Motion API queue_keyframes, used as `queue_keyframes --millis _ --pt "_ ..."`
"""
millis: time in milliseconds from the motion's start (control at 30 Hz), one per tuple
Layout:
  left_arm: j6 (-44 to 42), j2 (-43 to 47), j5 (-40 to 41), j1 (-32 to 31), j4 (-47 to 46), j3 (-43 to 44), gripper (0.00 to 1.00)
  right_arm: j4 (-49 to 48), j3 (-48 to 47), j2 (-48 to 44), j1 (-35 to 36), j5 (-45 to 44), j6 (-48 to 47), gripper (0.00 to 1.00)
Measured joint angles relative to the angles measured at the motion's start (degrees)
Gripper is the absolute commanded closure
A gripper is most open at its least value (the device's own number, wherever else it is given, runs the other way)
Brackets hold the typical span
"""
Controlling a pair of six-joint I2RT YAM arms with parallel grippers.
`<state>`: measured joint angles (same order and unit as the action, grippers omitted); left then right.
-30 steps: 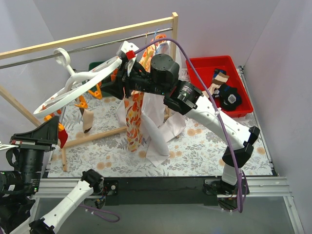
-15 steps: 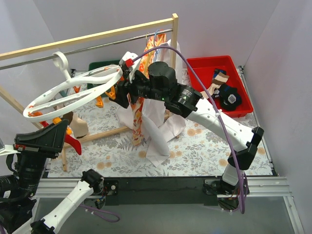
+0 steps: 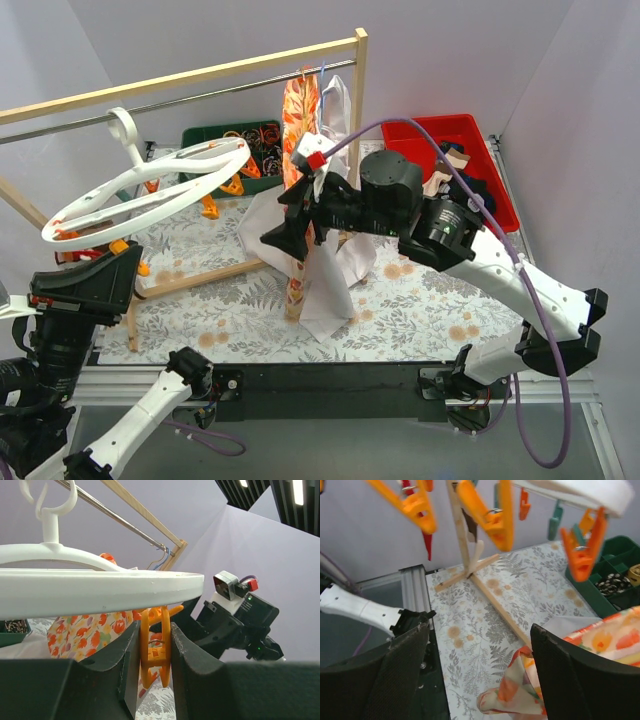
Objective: Remove the socks clipped to the hanger
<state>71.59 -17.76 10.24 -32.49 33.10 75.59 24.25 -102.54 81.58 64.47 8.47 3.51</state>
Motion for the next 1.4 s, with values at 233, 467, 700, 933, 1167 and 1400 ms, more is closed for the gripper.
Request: queue_keyframes --millis 233,467,700,933,1167,1400 --pt "1.3 -1.7 -3.3 0.0 -1.9 -0.2 1.0 0.0 1.2 -0.1 10.9 2.6 -4.2 0.06" --pt "3.0 -2.0 -5.0 0.0 -3.5 -1.7 1.0 -16.0 14.8 1.4 16.0 6.7 -4.9 0.02" --pt "4.0 -2.1 -5.0 0.0 -4.1 -1.7 1.0 -31.1 16.3 15.2 17.7 4.5 -5.3 0.02" --pt "5.0 -2.1 -4.9 0.0 -4.2 -2.1 1.0 -40.0 9.3 27.5 18.1 1.1 -4.5 0.06" --pt "5.9 -2.1 -5.1 0.0 -4.0 -2.9 1.0 -46.4 1.7 37.0 18.1 -2.8 -0.4 0.13" --pt "6.7 -2.1 -5.3 0.0 -4.1 -3.0 1.0 -49.9 0.6 41.6 18.1 -5.4 3.1 0.38"
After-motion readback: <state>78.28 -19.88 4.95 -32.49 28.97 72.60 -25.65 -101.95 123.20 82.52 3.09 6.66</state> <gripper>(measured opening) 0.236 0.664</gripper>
